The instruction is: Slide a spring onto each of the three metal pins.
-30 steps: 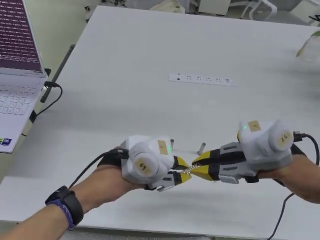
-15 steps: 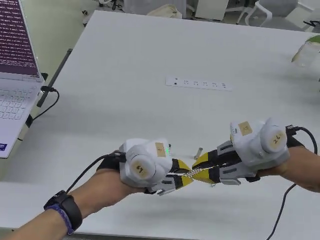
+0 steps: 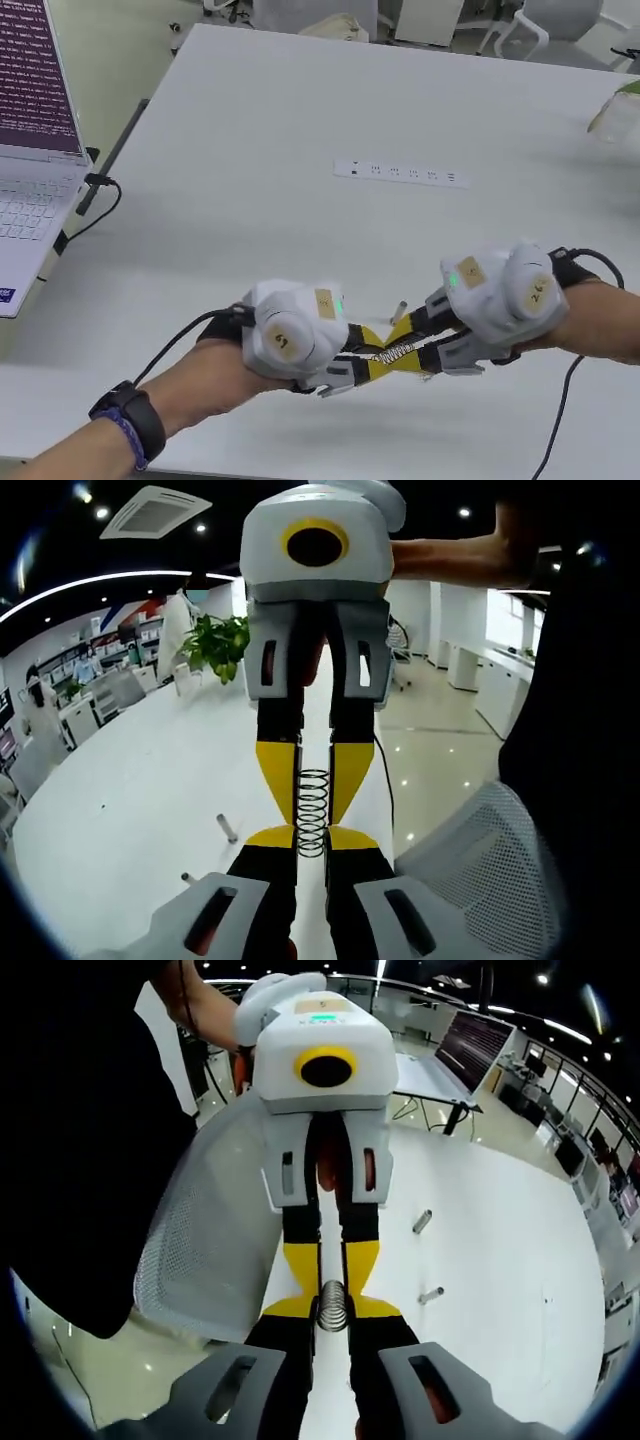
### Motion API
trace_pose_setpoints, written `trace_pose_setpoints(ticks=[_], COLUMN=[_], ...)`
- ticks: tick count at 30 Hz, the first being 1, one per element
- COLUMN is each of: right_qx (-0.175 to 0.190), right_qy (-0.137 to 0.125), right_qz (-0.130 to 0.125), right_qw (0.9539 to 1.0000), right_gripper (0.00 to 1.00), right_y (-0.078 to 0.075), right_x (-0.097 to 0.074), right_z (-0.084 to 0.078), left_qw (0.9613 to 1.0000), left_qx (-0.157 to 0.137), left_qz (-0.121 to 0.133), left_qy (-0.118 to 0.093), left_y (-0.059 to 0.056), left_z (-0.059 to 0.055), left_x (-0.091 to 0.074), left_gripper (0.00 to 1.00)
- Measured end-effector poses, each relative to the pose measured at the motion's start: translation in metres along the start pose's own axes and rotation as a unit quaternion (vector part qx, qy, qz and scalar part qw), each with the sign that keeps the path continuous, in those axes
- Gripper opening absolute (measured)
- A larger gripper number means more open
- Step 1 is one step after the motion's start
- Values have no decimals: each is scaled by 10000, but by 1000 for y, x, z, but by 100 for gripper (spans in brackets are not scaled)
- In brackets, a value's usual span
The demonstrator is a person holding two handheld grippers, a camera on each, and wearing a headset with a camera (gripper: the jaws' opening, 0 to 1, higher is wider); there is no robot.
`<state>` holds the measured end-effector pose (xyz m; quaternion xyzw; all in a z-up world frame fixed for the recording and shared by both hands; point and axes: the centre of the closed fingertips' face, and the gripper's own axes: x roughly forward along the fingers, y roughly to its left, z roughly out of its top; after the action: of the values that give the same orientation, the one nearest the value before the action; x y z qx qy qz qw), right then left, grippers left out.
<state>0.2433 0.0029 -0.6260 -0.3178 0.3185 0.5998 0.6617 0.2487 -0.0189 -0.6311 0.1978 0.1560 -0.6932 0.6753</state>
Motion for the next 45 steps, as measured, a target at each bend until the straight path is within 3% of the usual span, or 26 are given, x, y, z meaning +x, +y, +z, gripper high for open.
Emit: trace_pose_setpoints(ticks=[4,15,25,33,40,45], right_qx=[-172,-191,-29,51,132,252], right_qy=[93,243,173,162,226,353], right_qz=[15,24,42,-15,-60,-224], right_qw=[9998,9995,9998,9999,9996,9988], right_gripper=[9,8,8,8,8,8], right_y=[0,4,7,4,0,-8], right_x=[2,5,7,9,11,13], right_z=[-1,-8,-11,-16,-24,-34], left_qw=[10000,10000,9998,9992,9979,9962], left_qx=[-5,-28,-186,-361,-533,-692], left_qz=[-24,-58,30,180,352,524], left_qy=[19,29,34,77,95,116], left_y=[0,-6,-3,1,4,10], left_z=[-1,-6,-9,-17,-28,-38], left_x=[0,7,9,1,-9,-19], left_gripper=[2,2,10,20,22,24])
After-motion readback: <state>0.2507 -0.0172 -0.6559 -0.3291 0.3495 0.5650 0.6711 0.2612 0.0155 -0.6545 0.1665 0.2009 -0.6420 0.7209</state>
